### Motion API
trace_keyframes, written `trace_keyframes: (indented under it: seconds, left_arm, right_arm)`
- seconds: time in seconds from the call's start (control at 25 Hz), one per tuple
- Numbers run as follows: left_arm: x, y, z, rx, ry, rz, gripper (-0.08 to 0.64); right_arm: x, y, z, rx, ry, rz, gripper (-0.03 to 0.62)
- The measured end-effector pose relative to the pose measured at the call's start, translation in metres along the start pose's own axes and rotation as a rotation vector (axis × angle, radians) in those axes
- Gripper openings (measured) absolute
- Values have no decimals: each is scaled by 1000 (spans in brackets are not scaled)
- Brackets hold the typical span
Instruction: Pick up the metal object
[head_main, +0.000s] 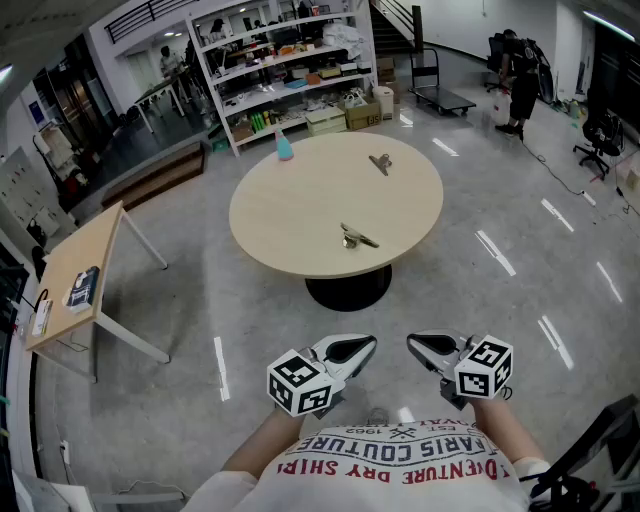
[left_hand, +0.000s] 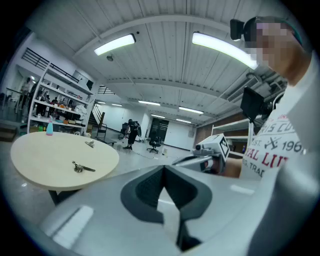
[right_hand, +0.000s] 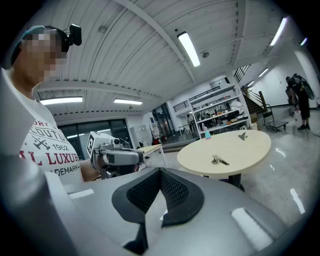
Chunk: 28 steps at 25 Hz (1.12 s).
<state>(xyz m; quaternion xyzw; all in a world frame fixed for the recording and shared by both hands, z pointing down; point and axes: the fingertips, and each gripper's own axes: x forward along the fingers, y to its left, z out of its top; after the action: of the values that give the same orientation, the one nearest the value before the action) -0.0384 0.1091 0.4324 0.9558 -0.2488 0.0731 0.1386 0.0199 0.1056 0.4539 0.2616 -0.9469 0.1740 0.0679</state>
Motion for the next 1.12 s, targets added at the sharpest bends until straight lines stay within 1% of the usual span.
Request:
trace_keyframes:
  seconds: [0.16,0.24,0.32,0.44,0.64,0.76,0.88,1.12]
  left_arm:
    - [15,73,31,24,-9,31,3]
    - [21,98,43,33,-21,38,3]
    - [26,117,49,25,-34,46,3]
    - [32,139,55,17,-35,63,3]
    - [51,170,67,49,-23,94,3]
    - [64,193,72,31,-25,118,3]
    - [80,211,76,5,-7,123,3]
    - [111,247,83,1,11,153,3]
  right_arm:
    - [48,-47,49,-71,-13,3,0]
    - [62,-66,66,-91,-27,0,0]
    - [73,-81,76,-99,-37,4,0]
    - [87,-96,86,-107,-39,16,0]
    - [106,-127,100,-112,-35,45,0]
    - [119,-147,103,-101,-16,71,0]
    - [130,-169,105,-83,13,88,0]
    - [149,-209,111,-60,38,114,0]
